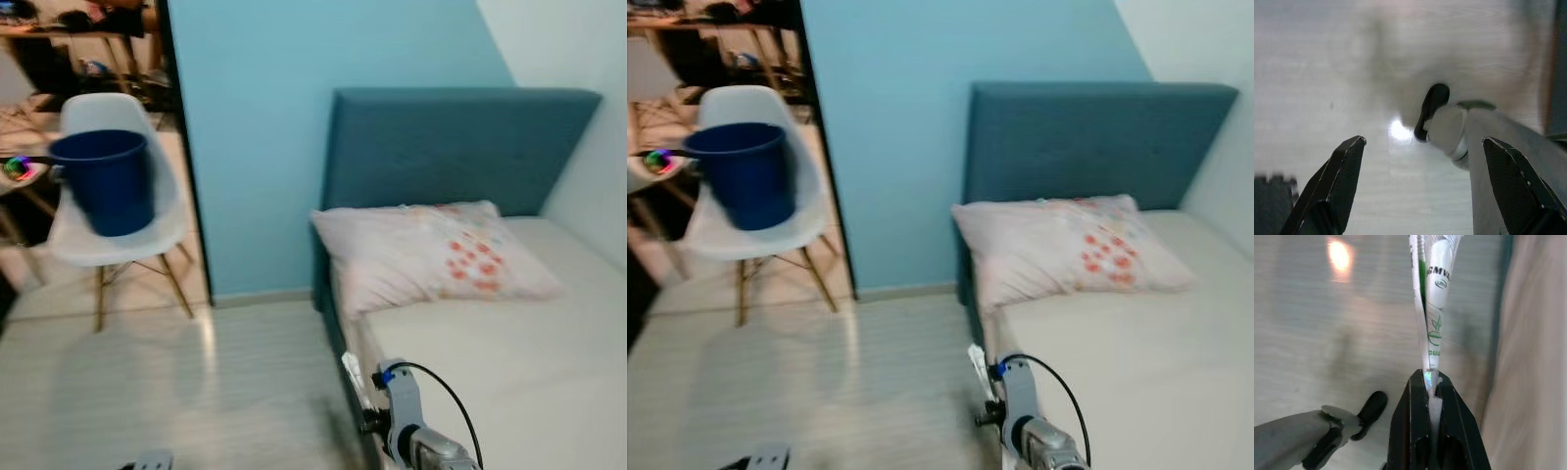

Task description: Clean up the room

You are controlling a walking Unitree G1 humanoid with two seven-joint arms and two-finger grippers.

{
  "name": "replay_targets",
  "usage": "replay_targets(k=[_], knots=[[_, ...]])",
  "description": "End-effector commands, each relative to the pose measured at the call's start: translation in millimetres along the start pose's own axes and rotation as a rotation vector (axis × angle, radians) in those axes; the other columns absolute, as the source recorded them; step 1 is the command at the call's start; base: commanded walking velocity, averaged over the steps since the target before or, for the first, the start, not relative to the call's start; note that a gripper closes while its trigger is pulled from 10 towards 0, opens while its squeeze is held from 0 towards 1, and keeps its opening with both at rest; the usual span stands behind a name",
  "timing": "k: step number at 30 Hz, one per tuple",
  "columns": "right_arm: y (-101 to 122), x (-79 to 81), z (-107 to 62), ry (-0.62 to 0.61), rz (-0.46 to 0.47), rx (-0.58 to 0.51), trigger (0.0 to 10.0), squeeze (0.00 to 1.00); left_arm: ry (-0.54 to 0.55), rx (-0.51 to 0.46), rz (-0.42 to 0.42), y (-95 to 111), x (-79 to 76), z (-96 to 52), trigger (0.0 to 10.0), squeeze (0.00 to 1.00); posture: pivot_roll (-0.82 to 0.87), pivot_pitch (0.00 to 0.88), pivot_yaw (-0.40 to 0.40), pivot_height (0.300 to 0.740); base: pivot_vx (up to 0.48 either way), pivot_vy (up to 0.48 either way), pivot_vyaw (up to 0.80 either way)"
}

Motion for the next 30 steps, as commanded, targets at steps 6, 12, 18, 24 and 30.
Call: replay_targets(k=[6, 12, 18, 24, 30], knots=[[-1.3, 5.2, 1.5, 0.016, -0.004, 0.006, 10.0, 0.00, 0.004, 0.018, 0.004, -0.1, -4.4, 1.1, 10.0, 0.00, 0.09, 0.000, -0.076, 0.740, 0.000, 0.000, 0.76], [-1.0, 7.4, 2.1, 0.023, -0.002, 0.003, 10.0, 0.00, 0.005, 0.018, 0.002, -1.7, -1.3, 0.4, 10.0, 0.00, 0.10, 0.000, -0.070, 0.740, 0.000, 0.000, 0.76], [0.0, 8.8, 2.6, 0.030, 0.001, -0.001, 10.0, 0.00, 0.005, 0.022, 0.004, -4.9, 1.9, -0.6, 10.0, 0.00, 0.10, 0.000, -0.067, 0.740, 0.000, 0.000, 0.76], [1.1, 10.6, 3.2, 0.038, 0.002, -0.006, 10.0, 0.00, 0.005, 0.021, 0.000, -5.2, 3.1, -0.8, 10.0, 0.00, 0.10, 0.000, -0.063, 0.740, 0.000, 0.000, 0.76], [8.5, 17.9, 5.6, 0.078, -0.007, -0.032, 10.0, 0.00, 0.001, 0.005, -0.020, -2.5, 4.9, -0.9, 10.0, 0.00, 0.10, 0.000, -0.059, 0.740, 0.000, 0.000, 0.76]])
Point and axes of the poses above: a point about 5 cm out from each wrist's last joint towards the gripper, its own z axis pointing out of the wrist towards the gripper, its own y axis along the axis of the wrist's last joint, x = y × z, the point moved 3 cm from there along z, pointing out of the wrist towards the gripper, and after that the axes turned 1 degree about z, right-handed, at the moved point
